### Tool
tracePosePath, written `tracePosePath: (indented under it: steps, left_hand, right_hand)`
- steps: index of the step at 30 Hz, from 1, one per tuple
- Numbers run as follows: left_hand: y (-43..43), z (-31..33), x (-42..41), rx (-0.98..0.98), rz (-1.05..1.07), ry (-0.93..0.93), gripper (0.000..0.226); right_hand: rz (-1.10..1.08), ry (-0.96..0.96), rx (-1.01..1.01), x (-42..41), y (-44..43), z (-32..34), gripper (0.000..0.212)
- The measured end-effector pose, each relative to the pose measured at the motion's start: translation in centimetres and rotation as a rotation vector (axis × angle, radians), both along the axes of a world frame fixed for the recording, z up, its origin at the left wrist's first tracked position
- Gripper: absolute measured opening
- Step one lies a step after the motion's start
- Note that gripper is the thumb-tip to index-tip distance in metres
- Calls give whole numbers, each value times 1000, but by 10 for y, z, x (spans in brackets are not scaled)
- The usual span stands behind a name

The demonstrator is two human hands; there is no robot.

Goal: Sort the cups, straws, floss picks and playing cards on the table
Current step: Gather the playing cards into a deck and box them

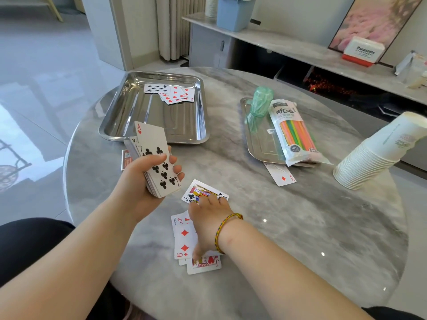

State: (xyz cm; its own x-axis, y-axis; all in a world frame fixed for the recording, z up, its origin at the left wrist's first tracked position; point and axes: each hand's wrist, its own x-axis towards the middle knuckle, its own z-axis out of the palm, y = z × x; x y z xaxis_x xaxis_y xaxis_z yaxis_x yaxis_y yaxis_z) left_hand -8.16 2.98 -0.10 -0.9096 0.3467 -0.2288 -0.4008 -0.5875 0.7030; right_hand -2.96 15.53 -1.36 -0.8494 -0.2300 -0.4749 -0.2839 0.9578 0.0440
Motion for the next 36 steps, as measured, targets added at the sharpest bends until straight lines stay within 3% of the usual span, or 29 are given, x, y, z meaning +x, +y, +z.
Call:
tracePosePath:
  steps: [7,12,15,19,22,27,31,33,36]
  left_hand:
    - [-1,6,1,-17,25,9,27]
    - [-1,5,1,-33,1,23,30]
    - [0,3,1,-55,-16,21,31]
    - [5,5,6,-134,-58,6,31]
    - [10,9,15,-216,-139,-6,27]
    - [13,10,23,-208,-182,25,37]
    - [15,11,24,-150,-155,93,25]
    - [16,10,22,-122,-100,88,25]
    - [16,8,18,-72,6,27,16]
  right_hand:
    - [5,-61,-15,-6,0,1,69]
    - [-222,-91,-350,-3,22,4,36]
    - [-491,-74,-750,-1,42,8,12]
    - [-871,25,-1461,2,60,21,25]
    - [-1003,85,-1750,-1,50,25,22]
    - [-1173,249,-1829,-15,17,21,21]
    - [-1314,236,-1952,-20,-2,23,17]
    - [-1232,240,-1875,-16,-11,24,17]
    - [-1008,379,-1601,-11,-18,21,22]
